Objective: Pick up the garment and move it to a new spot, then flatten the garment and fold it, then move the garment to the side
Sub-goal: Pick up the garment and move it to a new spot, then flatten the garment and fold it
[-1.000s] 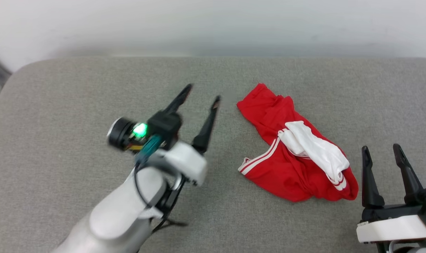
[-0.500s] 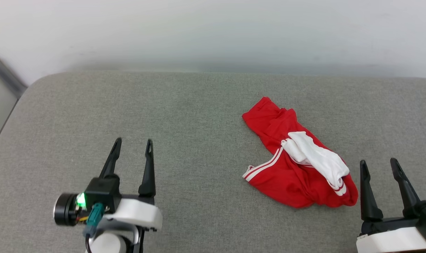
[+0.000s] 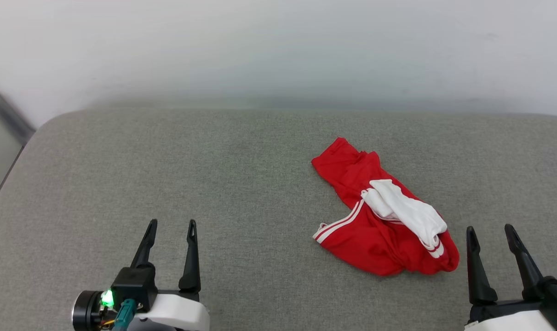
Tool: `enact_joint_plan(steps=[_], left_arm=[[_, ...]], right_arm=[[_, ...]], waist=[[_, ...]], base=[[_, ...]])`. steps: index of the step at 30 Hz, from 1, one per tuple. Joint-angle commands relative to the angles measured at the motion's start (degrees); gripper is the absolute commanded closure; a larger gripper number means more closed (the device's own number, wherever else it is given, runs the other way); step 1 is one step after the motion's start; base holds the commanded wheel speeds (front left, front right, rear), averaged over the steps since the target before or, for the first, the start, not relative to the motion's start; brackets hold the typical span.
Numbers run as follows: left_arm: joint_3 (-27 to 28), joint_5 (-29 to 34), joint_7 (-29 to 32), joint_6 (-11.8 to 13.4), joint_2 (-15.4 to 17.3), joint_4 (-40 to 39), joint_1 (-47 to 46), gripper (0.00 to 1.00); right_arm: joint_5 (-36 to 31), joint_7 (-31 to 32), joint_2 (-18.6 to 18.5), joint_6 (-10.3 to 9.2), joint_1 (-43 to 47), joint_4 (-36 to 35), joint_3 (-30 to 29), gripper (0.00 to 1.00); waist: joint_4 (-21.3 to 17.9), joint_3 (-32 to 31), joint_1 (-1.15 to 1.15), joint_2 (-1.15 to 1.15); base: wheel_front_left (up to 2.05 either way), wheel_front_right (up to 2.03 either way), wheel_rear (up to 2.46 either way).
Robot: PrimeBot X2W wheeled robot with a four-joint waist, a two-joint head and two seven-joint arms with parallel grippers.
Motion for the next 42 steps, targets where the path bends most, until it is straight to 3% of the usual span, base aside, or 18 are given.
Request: enact_joint_plan(steps=[1, 11, 22, 33, 36, 42], left_arm=[[0.4, 0.3, -0.1, -0.2, -0.1, 0.1, 0.7, 0.00], [4.3, 3.7, -0.2, -3.9, -2.9, 0.6, 3.1, 0.00], [6.6, 5.6, -0.2, -6.1, -4.7, 1.3, 3.3, 0.00], [7.7, 6.4, -0.2, -7.1, -5.6, 1.2, 1.9, 0.00], [7.8, 6.6, -0.2, -7.4, -5.7, 1.1, 1.3, 0.00], [8.0, 6.5, -0.2, -7.6, -5.9, 1.1, 0.4, 0.00]], right_arm=[[0.5, -0.1, 0.1, -0.04, 1.0, 0.2, 0.0, 0.00], [0.9, -0.1, 0.1, -0.04, 1.9, 0.5, -0.1, 0.00], [1.0, -0.1, 0.1, -0.04, 1.7, 0.1, 0.0, 0.00], [-2.7, -0.1, 0.1, -0.03, -10.0, -6.9, -1.4, 0.00], [-3.7, -0.1, -2.6, -0.04, -15.0, -6.9, 0.1, 0.00], [-2.0, 0.7, -13.3, -0.04, -24.8, -0.6, 9.7, 0.00]], waist=[[-0.2, -0.2, 0.00, 0.00], [-0.5, -1.1, 0.00, 0.00], [-0.4, -1.2, 0.00, 0.00], [-0.2, 0.3, 0.00, 0.00], [0.0, 1.4, 0.00, 0.00], [0.0, 3.3, 0.00, 0.00]], base=[[0.00, 0.00, 0.00], [0.00, 0.00, 0.00], [0.00, 0.00, 0.00], [0.00, 0.00, 0.00], [0.00, 0.00, 0.00], [0.00, 0.00, 0.00]])
